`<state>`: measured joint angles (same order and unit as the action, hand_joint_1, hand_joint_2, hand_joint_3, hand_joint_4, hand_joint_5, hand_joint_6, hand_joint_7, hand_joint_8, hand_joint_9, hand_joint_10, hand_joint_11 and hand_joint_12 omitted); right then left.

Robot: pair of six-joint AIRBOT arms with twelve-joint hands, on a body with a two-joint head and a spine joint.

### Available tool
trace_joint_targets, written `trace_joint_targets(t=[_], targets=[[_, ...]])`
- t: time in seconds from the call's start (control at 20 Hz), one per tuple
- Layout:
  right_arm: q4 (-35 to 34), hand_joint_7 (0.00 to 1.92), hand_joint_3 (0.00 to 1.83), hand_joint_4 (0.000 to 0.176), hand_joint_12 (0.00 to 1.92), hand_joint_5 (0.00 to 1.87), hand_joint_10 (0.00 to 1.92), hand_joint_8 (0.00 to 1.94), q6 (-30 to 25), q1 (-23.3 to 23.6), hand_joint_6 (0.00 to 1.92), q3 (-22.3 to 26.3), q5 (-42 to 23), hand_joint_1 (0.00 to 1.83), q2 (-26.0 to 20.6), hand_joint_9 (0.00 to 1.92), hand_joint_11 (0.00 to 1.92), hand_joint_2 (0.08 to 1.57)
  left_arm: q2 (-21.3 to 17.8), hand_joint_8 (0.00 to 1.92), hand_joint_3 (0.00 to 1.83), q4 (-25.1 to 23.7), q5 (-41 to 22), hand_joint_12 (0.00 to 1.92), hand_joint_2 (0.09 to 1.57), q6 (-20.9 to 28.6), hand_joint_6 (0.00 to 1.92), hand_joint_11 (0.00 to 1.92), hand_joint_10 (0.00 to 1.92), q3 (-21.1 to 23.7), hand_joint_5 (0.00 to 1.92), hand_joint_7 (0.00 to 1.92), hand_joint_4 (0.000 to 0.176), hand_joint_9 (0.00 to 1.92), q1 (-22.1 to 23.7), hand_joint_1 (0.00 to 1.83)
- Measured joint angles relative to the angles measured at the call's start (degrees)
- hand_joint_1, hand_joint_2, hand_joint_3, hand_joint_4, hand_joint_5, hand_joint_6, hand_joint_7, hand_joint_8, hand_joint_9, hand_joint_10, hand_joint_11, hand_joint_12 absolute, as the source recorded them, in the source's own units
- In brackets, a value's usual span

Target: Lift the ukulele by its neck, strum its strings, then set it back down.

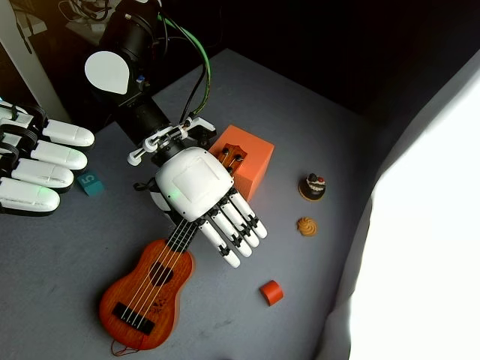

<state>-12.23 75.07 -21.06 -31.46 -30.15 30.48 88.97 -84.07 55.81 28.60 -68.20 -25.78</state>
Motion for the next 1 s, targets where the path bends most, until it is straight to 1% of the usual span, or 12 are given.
trace_joint_targets(t=[0.1,0.15,0.2,0.25,0.3,0.35,0.5,0.55,0.6,0.65,0.75,1.0], targets=[[0.00,0.11,0.00,0.000,0.29,0.10,0.00,0.00,0.00,0.00,0.00,0.00,0.00,0.03,0.00,0.09,0.00,1.32,0.00,0.01,0.00,-0.37,-0.04,0.58,1.08,0.02,0.01,0.00,0.03,0.00,0.09,0.21,0.016,0.23,-0.13,0.85],[0.00,0.11,0.00,0.000,0.29,0.10,0.01,0.00,0.00,0.00,0.00,0.00,0.00,0.06,0.00,0.11,0.00,1.32,0.00,0.10,0.00,-0.37,-0.07,0.99,1.06,0.02,0.07,0.04,0.19,0.00,0.33,0.42,0.017,0.44,-0.13,0.89],[0.00,0.12,0.00,0.000,0.32,0.10,0.01,0.00,0.00,0.00,0.00,0.00,0.00,0.07,0.00,0.11,0.00,1.31,0.00,0.47,0.00,-0.39,-0.11,1.24,1.06,0.04,0.32,0.09,0.63,0.00,0.38,0.41,0.006,0.42,-0.15,0.89],[0.00,0.12,0.00,0.000,0.33,0.10,0.01,0.00,0.00,0.00,0.00,0.00,0.00,0.05,0.00,0.11,0.00,1.32,0.00,1.12,0.00,-0.35,-0.15,1.52,1.06,0.04,1.05,0.16,1.23,0.00,0.27,0.31,0.000,0.33,-0.17,0.90],[0.00,0.11,0.00,0.000,0.33,0.10,0.00,0.00,0.00,0.00,0.00,0.00,0.00,0.05,0.00,0.10,0.00,1.32,0.00,1.53,0.00,-0.31,-0.17,1.77,1.06,0.02,1.50,0.16,1.62,0.00,0.21,0.25,0.000,0.26,-0.17,0.94],[0.00,0.13,0.00,0.000,0.32,0.11,0.01,0.01,0.00,0.00,0.01,0.00,0.00,0.06,0.00,0.11,0.00,1.32,0.00,1.84,0.00,-0.28,-0.20,1.89,1.05,0.02,1.84,0.31,1.86,0.00,0.25,0.31,0.000,0.35,-0.17,0.99],[0.00,0.13,0.00,0.000,0.36,0.12,0.01,0.00,0.00,0.00,0.01,0.00,0.00,0.07,0.00,0.12,0.00,1.31,0.00,1.92,0.00,-0.31,-0.33,1.92,1.05,0.02,1.92,0.73,1.92,0.00,0.62,0.77,0.000,0.79,-0.17,1.02],[0.00,0.15,0.00,0.000,0.38,0.13,0.01,0.01,-0.02,0.00,0.01,0.00,0.00,0.09,0.00,0.12,0.00,1.31,0.00,1.92,0.00,-0.33,-0.42,1.92,1.04,0.07,1.92,1.04,1.92,0.02,0.79,0.97,0.000,1.04,-0.17,1.06],[0.00,0.14,0.00,0.000,0.38,0.13,0.01,0.01,0.00,0.00,0.01,0.00,0.00,0.09,0.00,0.12,0.00,1.31,0.00,1.92,0.00,-0.33,-0.55,1.92,1.03,0.11,1.91,1.23,1.92,0.07,0.80,1.10,0.000,1.20,-0.17,1.10],[0.00,0.12,0.00,0.000,0.32,0.10,0.00,0.00,0.00,0.00,0.01,0.00,0.00,0.05,0.00,0.10,0.00,1.32,0.04,1.92,0.01,-0.31,-0.66,1.92,1.07,0.11,1.84,1.45,1.92,0.13,0.94,1.28,0.000,1.40,-0.17,1.17],[0.02,0.12,0.00,0.000,0.27,0.10,0.00,0.00,0.00,0.00,0.01,0.00,0.00,0.06,0.00,0.10,0.00,1.32,0.04,1.92,0.03,-0.20,-1.03,1.92,1.14,0.17,1.90,1.61,1.92,0.15,1.23,1.49,0.000,1.59,-0.17,1.29],[-0.02,0.11,0.00,0.000,0.23,0.10,0.00,0.00,0.07,0.00,0.01,0.00,0.00,0.03,0.00,0.09,0.00,1.32,0.02,1.92,0.01,1.84,-0.96,1.92,1.16,0.24,1.92,1.68,1.92,1.03,1.40,1.55,0.000,1.65,0.68,1.50]])
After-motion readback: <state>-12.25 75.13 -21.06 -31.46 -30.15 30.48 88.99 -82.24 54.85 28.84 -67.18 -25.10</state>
